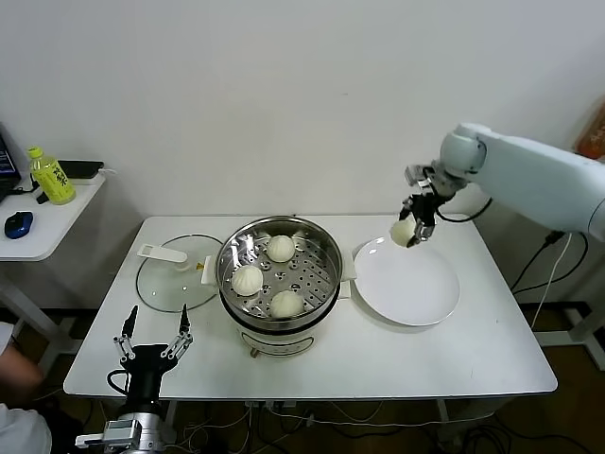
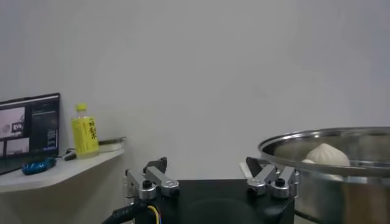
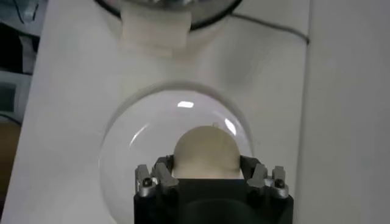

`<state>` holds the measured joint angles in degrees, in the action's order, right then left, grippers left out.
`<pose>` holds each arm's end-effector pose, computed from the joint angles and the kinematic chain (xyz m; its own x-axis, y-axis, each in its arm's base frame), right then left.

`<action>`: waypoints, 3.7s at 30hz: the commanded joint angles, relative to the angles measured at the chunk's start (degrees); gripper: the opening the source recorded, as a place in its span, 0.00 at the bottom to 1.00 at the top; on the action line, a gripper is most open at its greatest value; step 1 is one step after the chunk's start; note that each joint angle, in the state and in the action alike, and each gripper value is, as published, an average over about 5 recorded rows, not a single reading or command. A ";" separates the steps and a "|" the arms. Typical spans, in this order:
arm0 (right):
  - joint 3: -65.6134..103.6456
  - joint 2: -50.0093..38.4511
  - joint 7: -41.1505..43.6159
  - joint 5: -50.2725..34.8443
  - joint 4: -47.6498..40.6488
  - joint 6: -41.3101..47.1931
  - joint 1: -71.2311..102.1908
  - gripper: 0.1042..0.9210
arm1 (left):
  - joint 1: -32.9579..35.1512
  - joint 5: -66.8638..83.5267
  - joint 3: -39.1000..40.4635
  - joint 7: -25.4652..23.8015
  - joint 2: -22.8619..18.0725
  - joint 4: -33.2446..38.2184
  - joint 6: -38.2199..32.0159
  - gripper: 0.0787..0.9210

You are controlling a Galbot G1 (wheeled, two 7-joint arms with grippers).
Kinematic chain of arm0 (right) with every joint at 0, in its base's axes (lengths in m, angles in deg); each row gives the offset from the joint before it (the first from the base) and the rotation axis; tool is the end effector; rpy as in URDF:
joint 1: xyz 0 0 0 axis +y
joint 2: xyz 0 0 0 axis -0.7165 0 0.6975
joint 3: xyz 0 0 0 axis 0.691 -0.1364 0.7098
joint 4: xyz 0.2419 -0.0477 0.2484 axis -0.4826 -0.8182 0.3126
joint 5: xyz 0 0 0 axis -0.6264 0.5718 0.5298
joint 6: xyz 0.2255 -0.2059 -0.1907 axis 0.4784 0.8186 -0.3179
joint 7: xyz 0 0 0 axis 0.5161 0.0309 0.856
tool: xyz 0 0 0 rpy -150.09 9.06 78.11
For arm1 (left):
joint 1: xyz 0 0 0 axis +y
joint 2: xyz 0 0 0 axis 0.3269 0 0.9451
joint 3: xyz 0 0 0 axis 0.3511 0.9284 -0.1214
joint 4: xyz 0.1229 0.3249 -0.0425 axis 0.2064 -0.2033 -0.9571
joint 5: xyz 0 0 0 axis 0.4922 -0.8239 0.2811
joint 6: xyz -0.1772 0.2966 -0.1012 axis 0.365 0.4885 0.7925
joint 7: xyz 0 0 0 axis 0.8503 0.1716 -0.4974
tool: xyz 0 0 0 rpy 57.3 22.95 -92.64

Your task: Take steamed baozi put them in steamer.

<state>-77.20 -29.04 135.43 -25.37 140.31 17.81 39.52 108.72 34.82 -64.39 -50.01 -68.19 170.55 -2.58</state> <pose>0.6115 -0.0971 -0.0458 -0.1595 -0.1699 0.9725 -0.9795 -0.0958 -0.1774 0.1395 0.0413 -0.3279 -0.9941 -0.1015 -0.0393 -0.1061 0.9839 0.1435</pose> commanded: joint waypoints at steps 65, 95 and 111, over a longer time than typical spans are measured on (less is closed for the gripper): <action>-1.94 18.36 -2.88 -6.44 3.30 5.12 5.34 0.74 | -0.76 -0.69 -0.21 0.46 -0.69 0.00 0.03 0.88; 5.94 10.80 -4.63 -11.02 8.19 3.75 -0.75 0.88 | -0.87 -0.95 0.09 0.47 -0.53 0.29 0.39 0.88; 31.83 -3.29 -21.42 -8.57 18.40 4.25 14.80 0.88 | -0.20 -1.86 0.66 0.61 -0.72 0.23 0.20 0.88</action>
<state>-62.63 -23.02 124.01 -34.95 151.71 21.69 44.62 108.47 33.35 -64.06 -49.48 -68.71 170.75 -2.34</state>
